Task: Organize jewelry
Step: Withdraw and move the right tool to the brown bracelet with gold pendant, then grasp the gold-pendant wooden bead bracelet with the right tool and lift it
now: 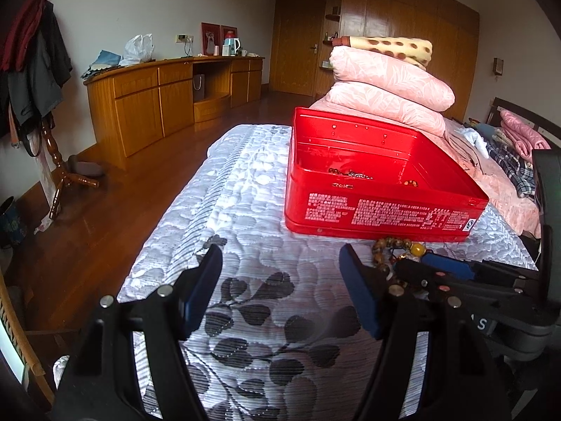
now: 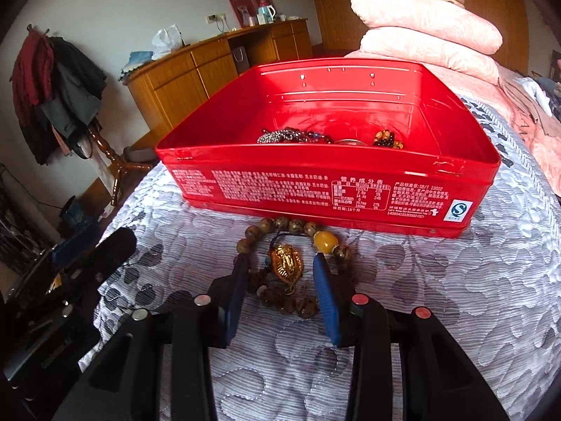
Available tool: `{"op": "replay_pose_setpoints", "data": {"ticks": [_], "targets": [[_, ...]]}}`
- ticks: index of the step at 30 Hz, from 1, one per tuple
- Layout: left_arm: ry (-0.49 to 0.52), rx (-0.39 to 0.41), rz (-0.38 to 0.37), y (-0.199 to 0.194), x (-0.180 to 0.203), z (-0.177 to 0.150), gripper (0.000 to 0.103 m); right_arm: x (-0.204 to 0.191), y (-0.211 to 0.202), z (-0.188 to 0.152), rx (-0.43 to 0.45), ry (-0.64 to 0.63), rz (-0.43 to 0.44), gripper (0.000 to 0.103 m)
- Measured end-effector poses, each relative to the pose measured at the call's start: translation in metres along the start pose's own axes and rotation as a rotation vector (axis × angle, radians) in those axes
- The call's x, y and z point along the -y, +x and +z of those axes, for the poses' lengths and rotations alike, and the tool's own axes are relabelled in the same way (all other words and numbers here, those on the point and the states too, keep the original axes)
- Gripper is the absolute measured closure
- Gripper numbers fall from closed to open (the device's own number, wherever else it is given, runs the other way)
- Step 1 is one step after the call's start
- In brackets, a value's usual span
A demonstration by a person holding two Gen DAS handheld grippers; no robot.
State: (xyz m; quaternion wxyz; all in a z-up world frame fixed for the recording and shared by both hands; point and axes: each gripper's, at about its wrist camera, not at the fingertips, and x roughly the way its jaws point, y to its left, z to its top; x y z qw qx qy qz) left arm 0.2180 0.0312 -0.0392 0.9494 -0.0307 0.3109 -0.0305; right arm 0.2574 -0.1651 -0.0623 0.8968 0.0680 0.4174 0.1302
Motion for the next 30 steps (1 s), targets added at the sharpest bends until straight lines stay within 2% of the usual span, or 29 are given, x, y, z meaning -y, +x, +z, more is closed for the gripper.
{"op": "replay_pose_setpoints", "data": {"ticks": [9,21,24,26,30], "targets": [[0.000,-0.002,-0.016,0.001,-0.001,-0.003,0.036,0.010,0.005,0.004,-0.011,0.059,0.027,0.074],[-0.011,-0.014,-0.035,0.003,-0.003,-0.004,0.034,-0.004,0.016,0.006,-0.039,-0.030,-0.065,0.074],[-0.014,-0.016,-0.037,0.003,-0.003,-0.004,0.033,-0.007,0.015,0.005,-0.038,-0.042,-0.083,0.079],[-0.019,-0.019,-0.037,0.003,-0.004,-0.004,0.033,-0.004,0.014,0.004,-0.035,-0.027,-0.073,0.086],[-0.018,-0.026,-0.033,0.005,-0.003,-0.004,0.033,0.002,0.010,0.003,-0.029,-0.004,-0.042,0.086]]}}
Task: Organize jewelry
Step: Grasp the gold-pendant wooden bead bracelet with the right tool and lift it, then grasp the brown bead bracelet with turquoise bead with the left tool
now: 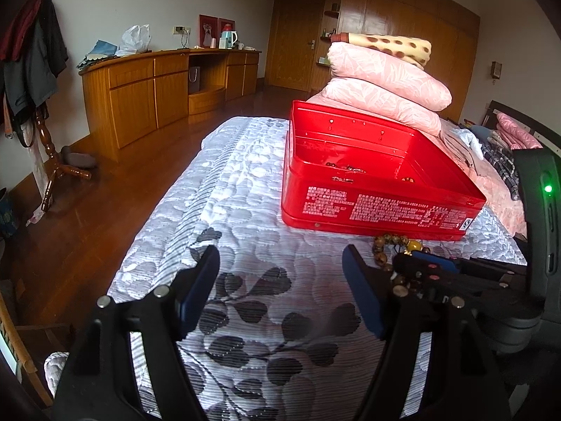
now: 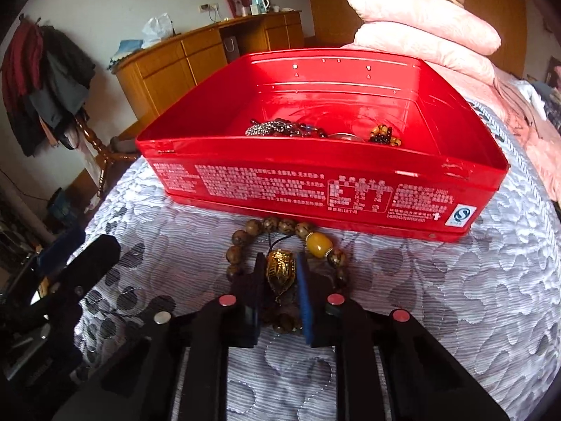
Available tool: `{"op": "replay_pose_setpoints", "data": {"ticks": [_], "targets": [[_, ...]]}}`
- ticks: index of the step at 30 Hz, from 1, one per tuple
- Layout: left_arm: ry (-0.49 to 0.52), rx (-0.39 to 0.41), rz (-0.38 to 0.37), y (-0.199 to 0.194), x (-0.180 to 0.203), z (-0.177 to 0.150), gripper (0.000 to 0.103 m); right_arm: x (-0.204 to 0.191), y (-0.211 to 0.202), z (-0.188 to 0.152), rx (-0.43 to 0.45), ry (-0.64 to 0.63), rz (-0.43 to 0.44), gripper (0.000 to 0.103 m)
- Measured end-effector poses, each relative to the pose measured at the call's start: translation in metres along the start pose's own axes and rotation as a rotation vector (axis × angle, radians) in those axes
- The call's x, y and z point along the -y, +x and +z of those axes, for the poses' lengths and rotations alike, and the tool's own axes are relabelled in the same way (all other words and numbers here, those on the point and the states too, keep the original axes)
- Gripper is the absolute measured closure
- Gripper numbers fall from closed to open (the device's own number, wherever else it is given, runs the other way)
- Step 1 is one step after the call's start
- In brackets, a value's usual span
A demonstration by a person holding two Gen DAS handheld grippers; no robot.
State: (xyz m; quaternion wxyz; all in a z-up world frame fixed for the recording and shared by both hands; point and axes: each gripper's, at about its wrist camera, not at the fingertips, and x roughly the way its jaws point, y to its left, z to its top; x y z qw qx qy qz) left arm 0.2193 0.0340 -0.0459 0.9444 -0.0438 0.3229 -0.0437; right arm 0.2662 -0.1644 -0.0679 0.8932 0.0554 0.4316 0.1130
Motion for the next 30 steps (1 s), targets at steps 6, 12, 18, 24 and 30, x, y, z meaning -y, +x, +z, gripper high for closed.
{"op": "replay_pose_setpoints", "data": {"ticks": [6,12,18,24,30], "targets": [[0.030,-0.002,0.029,0.001,0.008,0.002,0.033,0.013,-0.029,0.000,0.087,0.029,0.048,0.086],[0.000,-0.018,-0.014,0.005,0.033,0.007,0.038,0.053,-0.068,0.002,0.174,0.104,0.009,0.086],[0.015,-0.083,-0.059,0.024,0.092,0.001,0.040,0.090,-0.086,-0.007,0.199,0.158,-0.003,0.086],[0.036,-0.100,-0.079,0.031,0.128,-0.003,0.053,0.117,-0.087,-0.018,0.198,0.205,0.007,0.086],[0.052,-0.173,-0.093,0.051,0.154,-0.004,0.063,0.132,-0.092,-0.027,0.209,0.221,0.024,0.086]]}}
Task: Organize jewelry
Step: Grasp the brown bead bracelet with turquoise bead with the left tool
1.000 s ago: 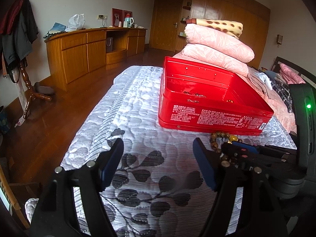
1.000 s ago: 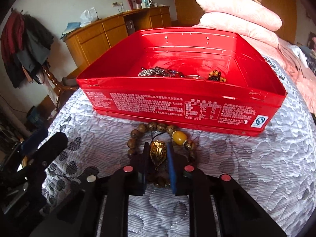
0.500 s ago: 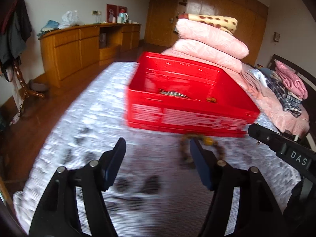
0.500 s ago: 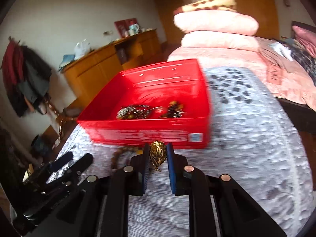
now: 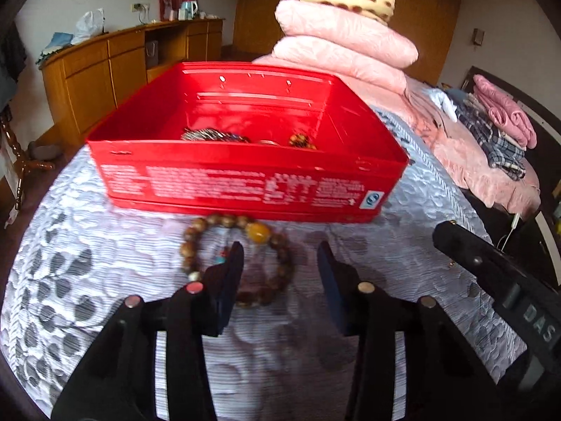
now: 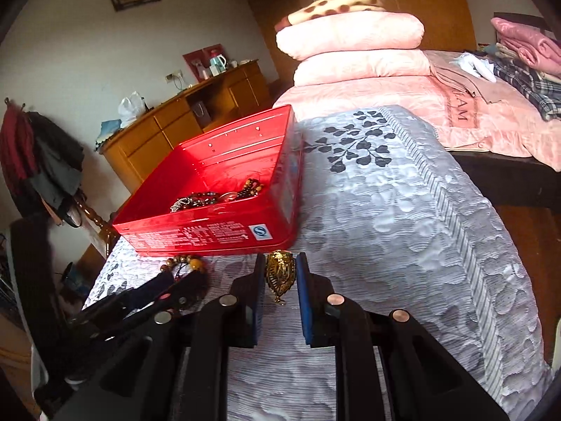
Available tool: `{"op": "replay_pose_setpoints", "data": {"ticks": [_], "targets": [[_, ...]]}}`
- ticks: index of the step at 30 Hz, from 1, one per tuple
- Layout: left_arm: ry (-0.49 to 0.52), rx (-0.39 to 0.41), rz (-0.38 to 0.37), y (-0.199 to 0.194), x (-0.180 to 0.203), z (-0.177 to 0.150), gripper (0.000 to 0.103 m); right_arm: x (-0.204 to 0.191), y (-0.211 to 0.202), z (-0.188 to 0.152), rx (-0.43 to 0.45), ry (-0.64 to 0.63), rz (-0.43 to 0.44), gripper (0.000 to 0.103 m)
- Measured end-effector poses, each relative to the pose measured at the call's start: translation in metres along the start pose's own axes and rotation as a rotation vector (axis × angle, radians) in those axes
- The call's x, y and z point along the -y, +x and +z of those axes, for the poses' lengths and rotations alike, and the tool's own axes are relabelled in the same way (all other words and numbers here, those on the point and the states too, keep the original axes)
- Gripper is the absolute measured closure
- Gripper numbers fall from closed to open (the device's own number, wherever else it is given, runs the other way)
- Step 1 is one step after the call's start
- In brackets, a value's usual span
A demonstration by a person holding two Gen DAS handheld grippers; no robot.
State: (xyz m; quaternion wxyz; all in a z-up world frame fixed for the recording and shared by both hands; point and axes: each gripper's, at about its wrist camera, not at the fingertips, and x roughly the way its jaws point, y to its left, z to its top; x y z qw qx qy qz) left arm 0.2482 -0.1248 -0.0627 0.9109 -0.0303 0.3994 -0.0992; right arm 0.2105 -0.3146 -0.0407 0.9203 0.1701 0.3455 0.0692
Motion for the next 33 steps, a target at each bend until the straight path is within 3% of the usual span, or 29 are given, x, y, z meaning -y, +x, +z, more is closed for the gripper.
{"op": "replay_pose_setpoints", "data": {"ticks": [3,8,11,13,24,33], "targets": [[0.002,-0.052,-0.001,0.013,0.006,0.000,0.073,0.005,0.001,-0.001,-0.004,0.009,0.011,0.086],[0.027,-0.083,0.041,0.021,0.012,0.001,0.074,0.011,0.006,-0.004,-0.012,0.021,0.028,0.086],[0.034,-0.085,0.062,0.024,0.017,0.003,0.089,0.009,0.008,-0.006,-0.019,0.019,0.032,0.086],[0.013,-0.083,0.044,0.023,0.013,0.003,0.093,0.008,0.011,-0.006,-0.025,0.015,0.030,0.086],[-0.038,0.032,0.034,-0.016,-0.013,-0.003,0.093,-0.013,0.013,-0.008,-0.029,-0.039,0.023,0.086],[-0.072,0.137,-0.018,-0.058,-0.043,0.006,0.093,-0.039,0.002,-0.003,0.000,-0.088,0.019,0.086]]}}
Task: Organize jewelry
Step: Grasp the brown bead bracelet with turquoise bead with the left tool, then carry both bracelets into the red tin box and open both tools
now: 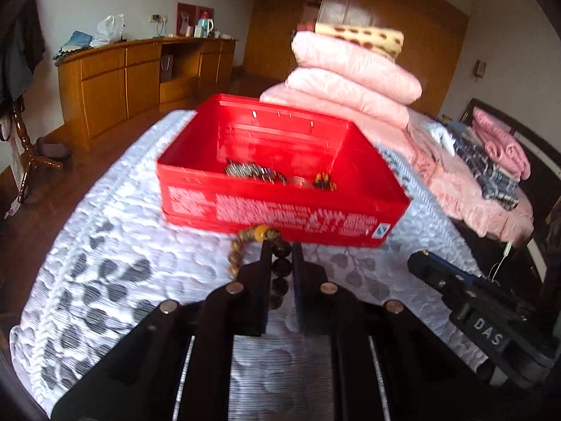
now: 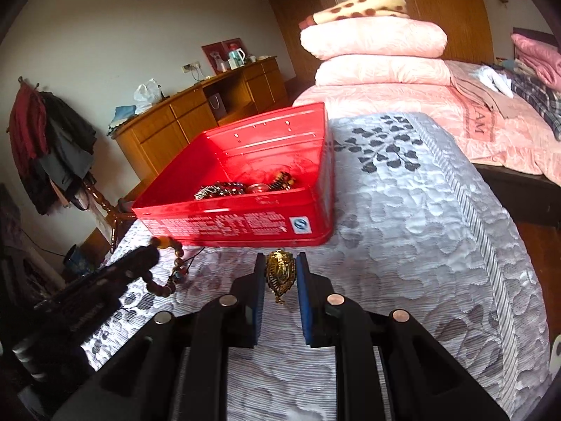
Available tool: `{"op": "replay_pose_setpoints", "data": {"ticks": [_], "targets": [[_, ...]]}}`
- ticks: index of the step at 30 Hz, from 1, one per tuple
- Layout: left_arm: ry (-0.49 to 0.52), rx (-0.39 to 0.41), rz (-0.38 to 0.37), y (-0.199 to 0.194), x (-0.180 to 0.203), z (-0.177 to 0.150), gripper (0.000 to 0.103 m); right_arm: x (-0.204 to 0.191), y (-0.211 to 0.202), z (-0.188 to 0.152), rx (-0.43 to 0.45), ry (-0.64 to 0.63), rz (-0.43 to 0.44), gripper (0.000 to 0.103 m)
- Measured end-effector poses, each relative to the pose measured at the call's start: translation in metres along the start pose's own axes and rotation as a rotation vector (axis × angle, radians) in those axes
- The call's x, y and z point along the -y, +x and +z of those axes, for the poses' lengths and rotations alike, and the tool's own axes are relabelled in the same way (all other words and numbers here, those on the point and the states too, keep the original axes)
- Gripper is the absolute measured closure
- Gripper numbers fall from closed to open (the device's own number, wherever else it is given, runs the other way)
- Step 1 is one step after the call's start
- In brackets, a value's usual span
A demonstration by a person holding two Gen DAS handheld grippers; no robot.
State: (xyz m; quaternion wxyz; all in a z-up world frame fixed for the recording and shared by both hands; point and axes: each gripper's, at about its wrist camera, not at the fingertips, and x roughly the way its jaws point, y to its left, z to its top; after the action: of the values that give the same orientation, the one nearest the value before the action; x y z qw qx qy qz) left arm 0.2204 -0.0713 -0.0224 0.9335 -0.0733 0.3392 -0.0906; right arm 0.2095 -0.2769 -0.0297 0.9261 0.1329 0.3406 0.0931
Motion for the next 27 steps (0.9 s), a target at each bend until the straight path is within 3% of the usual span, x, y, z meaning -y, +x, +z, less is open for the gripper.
{"op": "replay_pose_setpoints", "data": {"ticks": [12,18,23,27], "targets": [[-0.049,0.121,-0.042,-0.047,-0.032,0.024,0.093,-0.031,-0.012,0.027,0.062,-0.061,-0.001,0.086],[-0.047,0.217,-0.057,-0.061,-0.036,0.054,0.093,-0.041,-0.007,0.055,0.101,-0.096,0.003,0.086],[-0.031,0.294,-0.062,-0.053,-0.029,0.090,0.093,-0.040,0.010,0.084,0.120,-0.096,-0.003,0.086],[-0.017,0.308,-0.072,-0.031,-0.024,0.109,0.093,-0.036,0.037,0.102,0.111,-0.088,0.007,0.086]]}}
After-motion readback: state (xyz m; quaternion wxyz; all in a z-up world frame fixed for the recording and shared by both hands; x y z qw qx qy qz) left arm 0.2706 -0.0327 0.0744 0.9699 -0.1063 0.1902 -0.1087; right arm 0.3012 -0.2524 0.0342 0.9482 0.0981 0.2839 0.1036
